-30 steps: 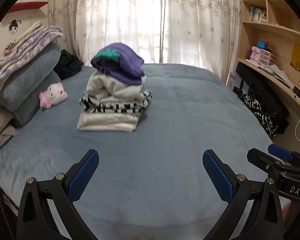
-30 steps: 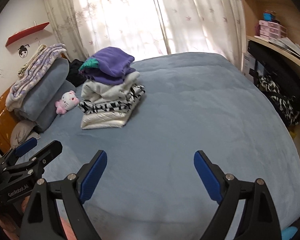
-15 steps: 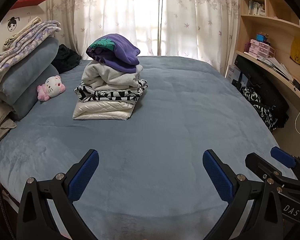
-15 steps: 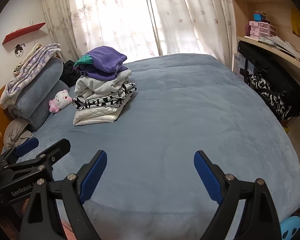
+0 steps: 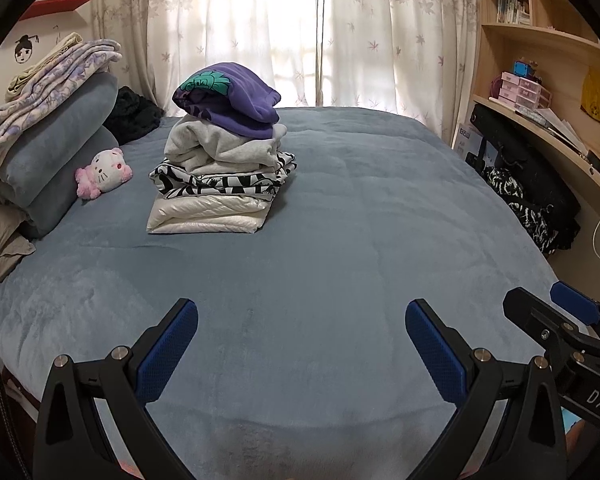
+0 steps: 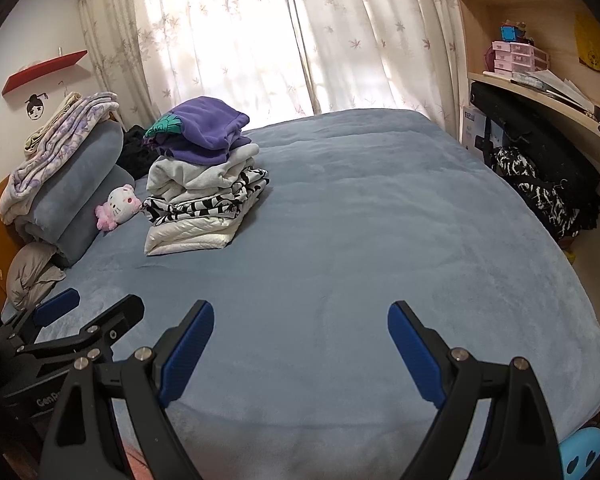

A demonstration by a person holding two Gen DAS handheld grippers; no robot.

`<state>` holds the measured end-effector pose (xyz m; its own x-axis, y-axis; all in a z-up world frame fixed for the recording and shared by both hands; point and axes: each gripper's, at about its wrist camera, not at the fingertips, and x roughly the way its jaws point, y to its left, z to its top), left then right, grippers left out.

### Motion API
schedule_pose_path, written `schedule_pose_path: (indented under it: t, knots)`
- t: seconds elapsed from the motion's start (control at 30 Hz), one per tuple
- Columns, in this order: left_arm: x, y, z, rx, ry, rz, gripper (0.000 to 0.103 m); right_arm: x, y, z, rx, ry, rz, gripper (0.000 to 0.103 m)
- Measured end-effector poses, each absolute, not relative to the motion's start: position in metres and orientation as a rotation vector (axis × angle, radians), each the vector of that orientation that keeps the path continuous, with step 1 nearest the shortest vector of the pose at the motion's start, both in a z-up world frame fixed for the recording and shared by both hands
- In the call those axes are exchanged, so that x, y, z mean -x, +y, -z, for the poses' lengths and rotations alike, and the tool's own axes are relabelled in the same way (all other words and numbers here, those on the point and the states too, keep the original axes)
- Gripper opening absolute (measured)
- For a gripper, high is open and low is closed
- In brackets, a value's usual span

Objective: Fold large clothes

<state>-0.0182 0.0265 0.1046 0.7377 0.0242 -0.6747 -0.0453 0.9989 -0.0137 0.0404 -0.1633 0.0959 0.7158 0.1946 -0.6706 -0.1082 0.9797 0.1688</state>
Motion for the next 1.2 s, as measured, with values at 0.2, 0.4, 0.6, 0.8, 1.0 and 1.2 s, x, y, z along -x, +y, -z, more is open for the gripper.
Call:
schedule_pose_path:
  t: [0.2,0.4,0.6,0.8,1.0,1.2]
  knots:
    - [0.0194,0.0255,-0.1020,0.031,0.747,-0.037,0.103,-0.0405,-0.1614,-0.0925,-0.118,0.768,-0.173,0.089]
    - [0.0171,0.0281,-0.1002,0.033,0.754,-0.037,0.103,-0.0395,-0.1596,-0.0884,-0.113,0.780,-0.177,0.089]
    - [0.0164,0.0283,-0.0993,0.029,0.752,-0.039,0.103,-0.0396,-0.1606,-0.0876,-0.112,0.782,-0.174,0.089]
    - [0.0169,0.0273,-0.0990,0.028,0.753,-0.041,0.103,-0.0394,-0.1599,-0.0876,-0.112,0.782,-0.176,0.089]
    - [0.0180,0.0270,-0.0990,0.029,0.754,-0.041,0.103,-0.0386,-0.1587,-0.0884,-0.113,0.779,-0.181,0.089]
    - [0.0190,0.0285,-0.0972,0.032,0.757,-0.041,0.103,-0.0385,-0.1582,-0.0882,-0.113,0.780,-0.189,0.089]
